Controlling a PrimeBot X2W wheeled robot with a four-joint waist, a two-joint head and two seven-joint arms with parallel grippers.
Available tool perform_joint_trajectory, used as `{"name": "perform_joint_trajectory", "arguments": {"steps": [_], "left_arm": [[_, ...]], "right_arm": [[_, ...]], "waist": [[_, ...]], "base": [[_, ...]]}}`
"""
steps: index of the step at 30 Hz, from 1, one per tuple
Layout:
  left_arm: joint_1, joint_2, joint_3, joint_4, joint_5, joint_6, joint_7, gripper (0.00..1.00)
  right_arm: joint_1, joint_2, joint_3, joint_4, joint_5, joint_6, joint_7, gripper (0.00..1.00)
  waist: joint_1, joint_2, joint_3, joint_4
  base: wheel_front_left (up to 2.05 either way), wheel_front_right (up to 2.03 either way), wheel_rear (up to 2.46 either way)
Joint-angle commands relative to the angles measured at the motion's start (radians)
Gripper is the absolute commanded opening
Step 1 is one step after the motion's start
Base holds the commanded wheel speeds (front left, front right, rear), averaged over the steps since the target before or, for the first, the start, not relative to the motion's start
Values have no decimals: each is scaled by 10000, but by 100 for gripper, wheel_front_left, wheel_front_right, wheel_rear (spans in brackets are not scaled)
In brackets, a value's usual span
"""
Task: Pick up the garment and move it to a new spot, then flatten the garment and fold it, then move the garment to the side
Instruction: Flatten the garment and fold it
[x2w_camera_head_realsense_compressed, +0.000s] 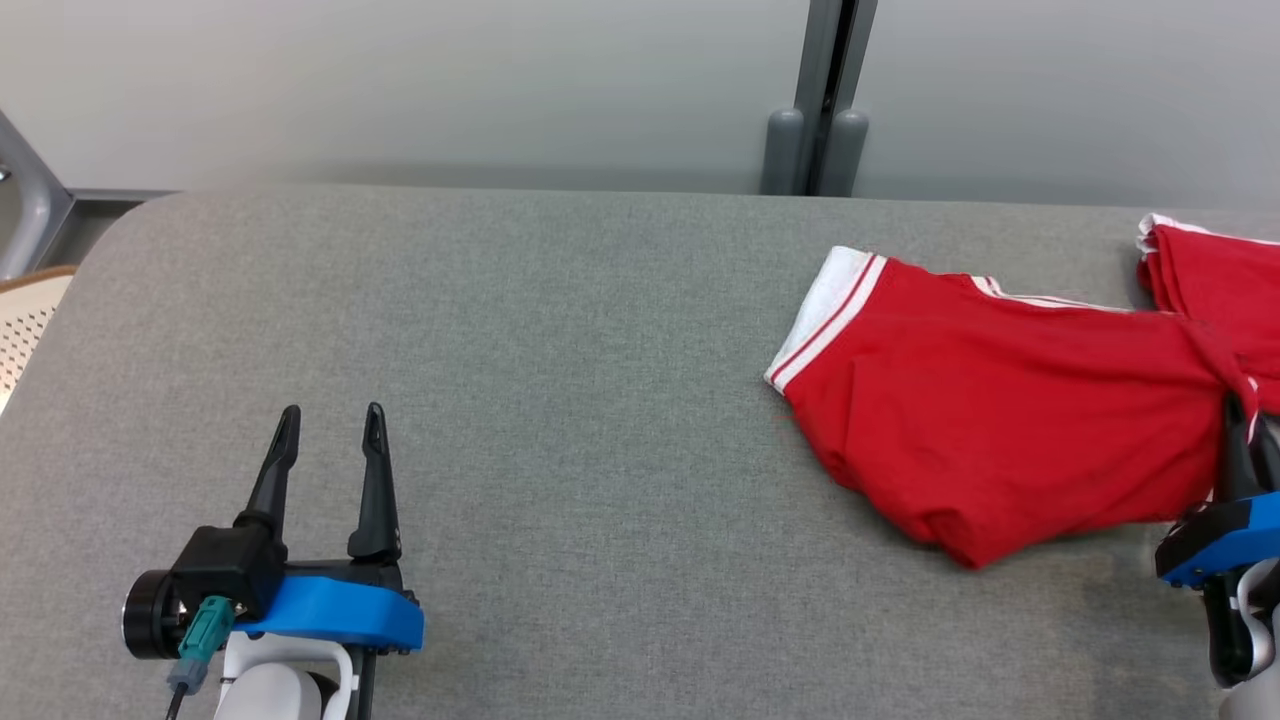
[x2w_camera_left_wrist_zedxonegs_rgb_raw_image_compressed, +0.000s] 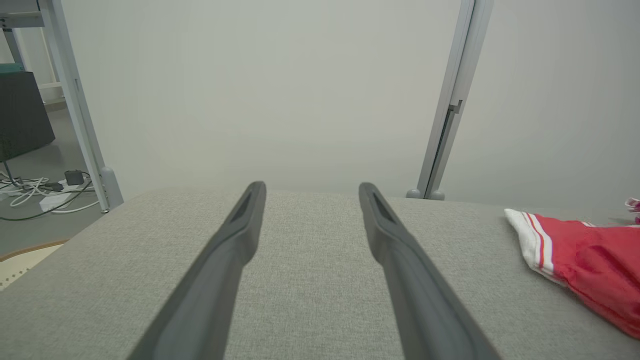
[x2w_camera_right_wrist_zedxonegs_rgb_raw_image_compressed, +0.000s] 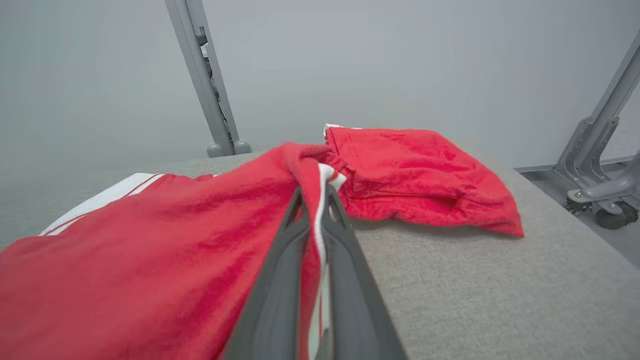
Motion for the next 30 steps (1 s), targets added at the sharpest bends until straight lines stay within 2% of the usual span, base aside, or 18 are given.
{"name": "perform_joint_trajectory", "arguments": {"steps": [1, 6, 11, 13, 14, 16, 25, 30], "left_arm": [[87, 16, 49, 18, 49, -49, -45, 100], [173, 5, 124, 59, 81, -75, -45, 100], [227, -28, 128, 66, 101, -126, -45, 100], [296, -48, 135, 47, 111, -124, -45, 100], [347, -65, 142, 46, 102, -128, -45, 100], [356, -80, 132, 62, 88, -141, -45, 100], [312, -196, 43, 70, 70, -177, -45, 100], [288, -242, 45, 96, 25, -194, -45, 100]], "right_arm": [[166, -1, -43, -271, -129, 1, -50, 0], [220, 294, 433, -1318, -351, 1, -51, 0], [-5, 874, 1662, -2219, -467, 1, 128, 0], [-78, 1068, 2350, -2475, -445, 1, 235, 0], [-187, 1229, 3141, -2644, -359, 1, 333, 0], [-239, 1354, 3994, -2712, -249, 1, 434, 0], [-183, 1630, 7469, -2267, 390, 1, 509, 0], [163, 1641, 9543, -2004, 1106, 1, 464, 0]], "waist": [[1, 0, -79, -45], [1, 0, -295, -65], [1, 0, -480, 42], [1, 0, -553, 112], [1, 0, -609, 208], [1, 0, -654, 332], [1, 0, -613, 996], [1, 0, -469, 1244]], "base": [[0, 0, 0], [0, 0, 0], [0, 0, 0], [0, 0, 0], [0, 0, 0], [0, 0, 0], [0, 0, 0], [0, 0, 0]]}}
